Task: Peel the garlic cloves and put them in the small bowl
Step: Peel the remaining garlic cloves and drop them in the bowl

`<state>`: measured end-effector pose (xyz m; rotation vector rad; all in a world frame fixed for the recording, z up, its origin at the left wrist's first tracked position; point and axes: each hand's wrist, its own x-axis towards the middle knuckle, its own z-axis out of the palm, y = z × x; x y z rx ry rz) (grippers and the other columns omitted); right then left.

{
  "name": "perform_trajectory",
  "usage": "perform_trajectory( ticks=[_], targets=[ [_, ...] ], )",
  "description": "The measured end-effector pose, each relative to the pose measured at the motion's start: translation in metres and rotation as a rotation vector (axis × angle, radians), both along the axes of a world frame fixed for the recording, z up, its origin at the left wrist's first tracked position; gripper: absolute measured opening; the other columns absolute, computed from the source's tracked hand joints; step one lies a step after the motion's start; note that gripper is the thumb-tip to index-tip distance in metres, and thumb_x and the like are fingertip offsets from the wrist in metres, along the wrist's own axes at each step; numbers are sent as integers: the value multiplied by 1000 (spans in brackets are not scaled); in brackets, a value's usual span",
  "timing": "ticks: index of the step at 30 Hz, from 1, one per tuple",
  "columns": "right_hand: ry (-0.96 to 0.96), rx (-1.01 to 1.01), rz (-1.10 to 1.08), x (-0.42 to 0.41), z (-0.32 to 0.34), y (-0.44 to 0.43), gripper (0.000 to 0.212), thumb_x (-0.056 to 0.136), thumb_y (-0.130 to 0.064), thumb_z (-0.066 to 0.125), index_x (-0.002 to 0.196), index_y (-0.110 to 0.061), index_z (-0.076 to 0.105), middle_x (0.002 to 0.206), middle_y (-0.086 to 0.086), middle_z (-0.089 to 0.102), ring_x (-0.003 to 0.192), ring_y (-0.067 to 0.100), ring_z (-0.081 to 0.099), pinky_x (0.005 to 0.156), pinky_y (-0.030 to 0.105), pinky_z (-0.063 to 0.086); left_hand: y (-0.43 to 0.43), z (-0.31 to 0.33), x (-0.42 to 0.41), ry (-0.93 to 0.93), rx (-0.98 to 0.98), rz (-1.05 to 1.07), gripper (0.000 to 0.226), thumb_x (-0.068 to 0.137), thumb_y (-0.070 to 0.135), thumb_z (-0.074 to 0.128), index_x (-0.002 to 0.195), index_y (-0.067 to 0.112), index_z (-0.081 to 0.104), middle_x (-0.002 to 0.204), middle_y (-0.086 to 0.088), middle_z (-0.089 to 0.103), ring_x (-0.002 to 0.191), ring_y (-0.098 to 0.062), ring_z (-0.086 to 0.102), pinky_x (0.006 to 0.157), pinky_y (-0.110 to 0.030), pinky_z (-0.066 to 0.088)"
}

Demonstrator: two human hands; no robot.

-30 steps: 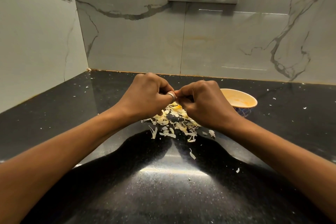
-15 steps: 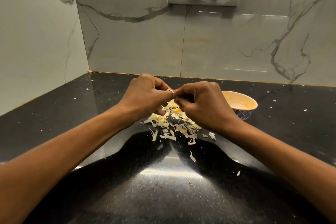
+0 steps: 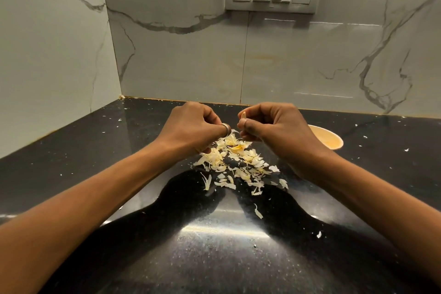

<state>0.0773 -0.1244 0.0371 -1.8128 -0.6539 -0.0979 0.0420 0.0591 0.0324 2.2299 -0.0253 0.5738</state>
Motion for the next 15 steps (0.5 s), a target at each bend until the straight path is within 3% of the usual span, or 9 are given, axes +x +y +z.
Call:
perform_trajectory(
  ticks=[4,8,12,15],
  targets=[
    [-86,-114,-38,2,-3,0,9,94,-14,70,99,-19,75,87,5,76,80,18,73,66,26,61,-2,3,-2,-87,-26,-112,7,88,14,75,95,14,75,77,-3,72,58,-9,66,52,-24,56],
    [-144,-199,-38,3,-5,1,15,92,-21,72,106,-20,78,84,1,76,69,13,69,60,22,58,-4,4,-3,-156,-21,-166,5,92,15,72,93,15,77,71,-1,70,54,-9,64,50,-26,57],
    [-159,-242,-55,1,-6,1,13,90,-21,75,102,-18,80,78,-7,75,65,3,66,57,15,51,-1,4,-3,-182,129,-179,4,90,14,73,92,13,76,68,5,69,51,-15,67,50,-31,59],
    [-146,-249,-49,-1,-5,2,9,90,-19,75,96,-16,79,70,-7,70,56,-3,59,51,11,44,1,7,-3,-136,210,-218,6,90,13,71,94,10,75,69,-1,70,53,-16,67,51,-31,60]
  ],
)
